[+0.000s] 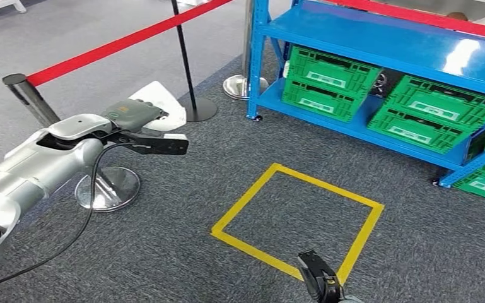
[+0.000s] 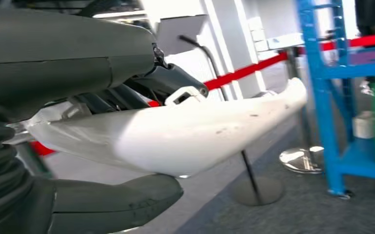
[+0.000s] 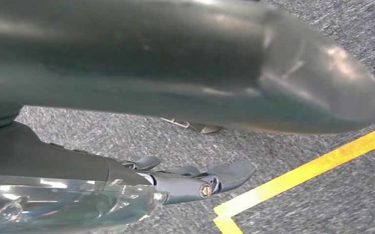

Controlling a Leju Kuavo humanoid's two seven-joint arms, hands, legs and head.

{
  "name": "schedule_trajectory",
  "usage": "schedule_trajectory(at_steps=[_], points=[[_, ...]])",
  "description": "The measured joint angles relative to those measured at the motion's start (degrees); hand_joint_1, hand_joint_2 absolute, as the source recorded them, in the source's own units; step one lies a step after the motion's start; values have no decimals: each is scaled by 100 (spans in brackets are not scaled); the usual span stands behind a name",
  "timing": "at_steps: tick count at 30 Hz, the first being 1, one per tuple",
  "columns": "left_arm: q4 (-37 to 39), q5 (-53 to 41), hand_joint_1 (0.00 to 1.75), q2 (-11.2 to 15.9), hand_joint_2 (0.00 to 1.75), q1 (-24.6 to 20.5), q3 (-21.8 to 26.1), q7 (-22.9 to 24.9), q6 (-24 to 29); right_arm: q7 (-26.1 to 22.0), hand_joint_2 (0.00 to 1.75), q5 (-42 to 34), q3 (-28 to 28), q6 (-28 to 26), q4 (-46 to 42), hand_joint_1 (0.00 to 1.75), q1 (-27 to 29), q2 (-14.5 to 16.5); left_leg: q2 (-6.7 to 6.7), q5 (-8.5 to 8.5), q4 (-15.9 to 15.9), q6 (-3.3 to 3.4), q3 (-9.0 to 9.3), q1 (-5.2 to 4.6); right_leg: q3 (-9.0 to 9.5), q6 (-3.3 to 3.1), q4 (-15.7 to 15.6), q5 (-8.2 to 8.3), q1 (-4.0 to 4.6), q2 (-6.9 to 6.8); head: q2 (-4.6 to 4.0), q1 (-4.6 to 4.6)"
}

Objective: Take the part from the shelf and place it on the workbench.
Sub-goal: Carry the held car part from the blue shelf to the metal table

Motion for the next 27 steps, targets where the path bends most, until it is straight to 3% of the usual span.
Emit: schedule_trajectory(at_steps=[1, 3, 5, 6, 7, 9, 11, 13, 15, 16, 18, 20, 21, 22, 24, 25, 27], points=[[0, 0, 175, -3, 175, -6, 0, 0, 1, -1, 0, 0, 0, -1, 0, 0, 0, 0, -52, 0, -3, 40, 10, 1, -105, 5, 240, -139, -3, 84, 0, 14], [1, 0, 175, -21, 175, -3, -7, 0, 0, -1, 0, 0, 1, -1, 1, 0, 5, 0, -160, -14, -3, 92, 23, -14, -509, -18, 1049, -493, 16, 259, -1, 43], [2, 0, 175, -31, 175, 14, -25, 0, -3, 0, 0, 0, 2, -1, 1, 0, 10, 0, -282, -25, -1, 112, 36, -36, -845, -49, 1573, -587, 34, 316, -1, 56], [2, 0, 175, -32, 175, 18, -32, 0, -3, 0, 0, 0, 2, -1, 1, 0, 10, 0, -342, -29, 0, 112, 47, -43, -865, -69, 1512, -466, 39, 325, -1, 55], [2, 0, 175, -32, 175, 17, -36, 0, -4, 0, 0, 0, 1, -1, 1, 0, 9, 0, -401, -34, 0, 106, 63, -46, -779, -91, 1240, -253, 42, 344, -1, 56], [2, 1, 175, -32, 175, 7, -36, 0, -4, -1, 0, 0, 0, -1, 1, 0, 7, 0, -507, -54, 9, 76, 89, -53, -445, -131, 457, 172, 32, 479, -1, 55], [3, 2, 175, -28, 175, -3, -37, 0, -5, 3, 0, 0, 0, -1, 1, 0, 3, 0, -590, -58, 16, 23, 80, -54, -231, -137, 13, 312, 24, 592, -1, 52], [5, 2, 175, -5, 175, -3, -38, 0, -5, 6, 0, 0, 0, -1, 1, 0, -1, 1, -650, -44, 0, -41, 63, -36, -199, -158, -48, 293, 31, 569, 0, 50], [7, 2, 175, 26, 175, -9, -37, 0, -4, 4, 0, -1, -3, -4, -1, 0, -5, 4, -549, -127, 95, -102, 12, -36, -177, -214, -78, 304, 21, 505, -1, 34], [7, 2, 175, 32, 175, -18, -36, 0, -3, 2, 0, -1, -4, -5, -1, 0, -6, 6, -451, -247, 289, -127, -79, -42, -162, -237, -94, 307, 10, 461, -1, 23], [7, 2, 175, 25, 175, -21, -38, 0, -3, -1, 0, 0, -7, -5, -1, 0, 0, 7, -263, -592, 995, -172, -429, -47, -148, -268, -99, 297, 10, 373, -1, 2], [8, 2, 175, 22, 175, -5, -42, 0, -4, -1, 0, 0, -7, -5, 0, 0, 7, 7, -210, -749, 1557, -195, -741, -36, -143, -274, -98, 286, 9, 282, -1, 1], [8, 2, 175, 24, 175, 1, -43, 0, -5, -1, 0, 0, -7, -5, 0, 0, 8, 7, -202, -674, 1559, -198, -759, -30, -137, -270, -97, 279, 9, 238, -1, 1], [9, 2, 175, 24, 175, 2, -44, 0, -5, -1, 0, 0, -7, -5, -1, 0, 7, 8, -185, -511, 1353, -197, -664, -26, -124, -261, -97, 268, 7, 194, -1, 1], [9, 2, 175, 24, 175, -10, -44, 0, -5, -1, 0, 0, -7, -5, -1, 0, 5, 9, -5, -148, 624, -201, -278, -33, -90, -217, -86, 230, 28, 115, -1, -6], [9, 2, 175, 17, 175, -19, -44, 0, -5, -1, 0, 0, -7, -5, 0, 0, 4, 10, 85, -52, 318, -179, -115, -40, -79, -189, -77, 208, 50, 80, -1, -5], [9, 2, 175, 7, 175, -22, -45, 0, -5, 1, 0, 0, -7, -5, 1, 0, 5, 9, 163, -32, 49, -116, 7, -60, -67, -138, -72, 181, 94, 7, -1, 19]])
